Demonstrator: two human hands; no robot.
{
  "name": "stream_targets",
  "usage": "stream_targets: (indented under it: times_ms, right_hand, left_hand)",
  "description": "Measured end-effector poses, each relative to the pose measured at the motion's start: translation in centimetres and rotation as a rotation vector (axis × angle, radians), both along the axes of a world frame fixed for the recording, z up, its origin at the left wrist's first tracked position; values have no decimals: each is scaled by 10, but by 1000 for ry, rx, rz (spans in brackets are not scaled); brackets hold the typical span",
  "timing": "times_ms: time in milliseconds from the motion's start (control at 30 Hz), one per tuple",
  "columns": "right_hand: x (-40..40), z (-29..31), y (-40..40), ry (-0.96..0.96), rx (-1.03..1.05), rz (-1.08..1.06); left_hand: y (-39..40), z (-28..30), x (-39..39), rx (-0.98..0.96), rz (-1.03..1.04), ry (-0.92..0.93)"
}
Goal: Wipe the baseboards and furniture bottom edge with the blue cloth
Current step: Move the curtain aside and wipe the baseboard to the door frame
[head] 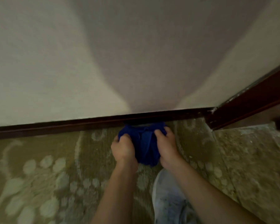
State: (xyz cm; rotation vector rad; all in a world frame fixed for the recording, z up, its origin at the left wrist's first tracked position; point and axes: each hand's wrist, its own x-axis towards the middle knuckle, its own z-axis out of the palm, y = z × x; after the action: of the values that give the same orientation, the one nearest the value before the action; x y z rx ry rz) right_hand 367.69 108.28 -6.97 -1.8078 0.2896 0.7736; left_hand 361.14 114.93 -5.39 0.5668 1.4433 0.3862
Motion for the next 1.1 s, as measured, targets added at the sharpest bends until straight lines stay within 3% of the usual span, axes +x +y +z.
stream_targets:
  times_ms: [233, 333, 500, 733, 833, 967, 1100]
  right_hand:
    - [-38, 81, -13, -17, 39, -41]
    - [-44, 89, -7, -15, 28, 9]
    - [-49, 52, 12, 52, 42, 36]
    - [-24, -5, 59, 125, 309, -40]
    - [-24, -13, 67, 124, 247, -26]
    - [-25, -18, 37, 119, 134, 14]
    - [-24, -20, 10, 98, 183, -19]
  left_hand:
    - [-10, 65, -41, 194, 157, 90]
    - [-9, 72, -55, 257, 163, 141]
    - [17, 33, -60, 135, 214, 120]
    - [73, -24, -49, 494, 94, 64]
    - [68, -41, -44, 474, 53, 92]
    - [48, -52, -49, 311, 99, 16]
    - [32, -50, -63, 378, 98, 38]
